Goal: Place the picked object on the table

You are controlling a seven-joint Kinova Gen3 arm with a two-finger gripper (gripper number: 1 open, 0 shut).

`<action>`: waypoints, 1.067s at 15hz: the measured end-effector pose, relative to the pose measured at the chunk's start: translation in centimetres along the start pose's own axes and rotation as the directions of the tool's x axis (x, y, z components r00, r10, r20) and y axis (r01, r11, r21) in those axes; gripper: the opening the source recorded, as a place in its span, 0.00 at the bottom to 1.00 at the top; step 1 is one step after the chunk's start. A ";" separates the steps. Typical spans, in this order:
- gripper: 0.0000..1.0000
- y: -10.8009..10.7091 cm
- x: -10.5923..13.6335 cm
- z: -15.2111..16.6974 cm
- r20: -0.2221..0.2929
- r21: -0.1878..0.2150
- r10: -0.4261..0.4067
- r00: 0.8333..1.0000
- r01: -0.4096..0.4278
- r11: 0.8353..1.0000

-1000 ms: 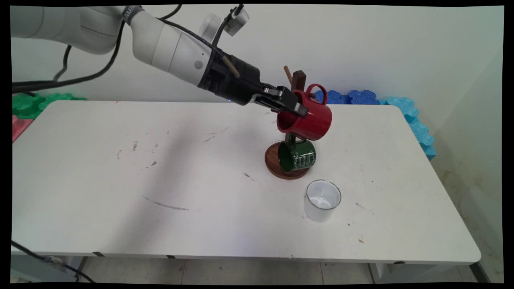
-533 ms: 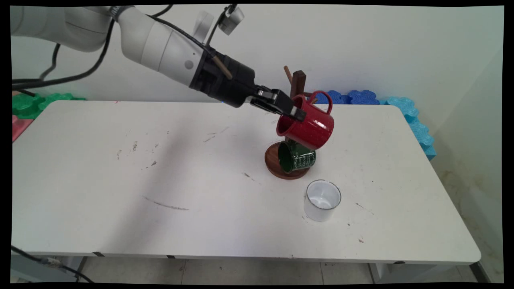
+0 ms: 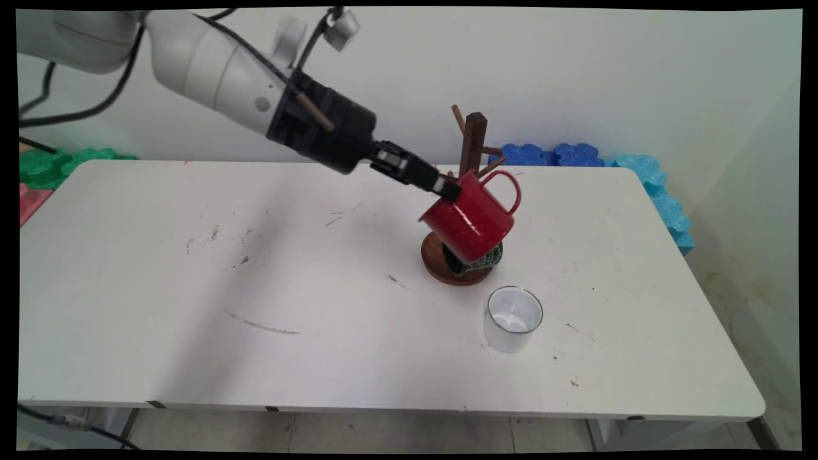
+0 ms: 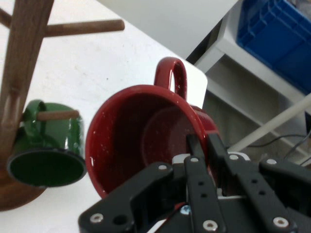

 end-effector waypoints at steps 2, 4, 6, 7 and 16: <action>0.00 -0.3 -0.4 -1.0 0.013 0.006 0.030 0.999 -0.030 1.000; 0.00 -0.6 -0.8 -1.9 0.024 0.014 0.053 0.998 -0.054 0.998; 0.00 -1.1 -1.3 -2.8 0.038 0.027 0.079 0.996 -0.080 0.996; 0.00 -1.4 -1.6 -3.3 0.045 0.035 0.091 0.995 -0.093 0.995; 0.00 -5.2 -4.1 -7.3 0.141 0.161 0.222 0.965 -0.244 0.956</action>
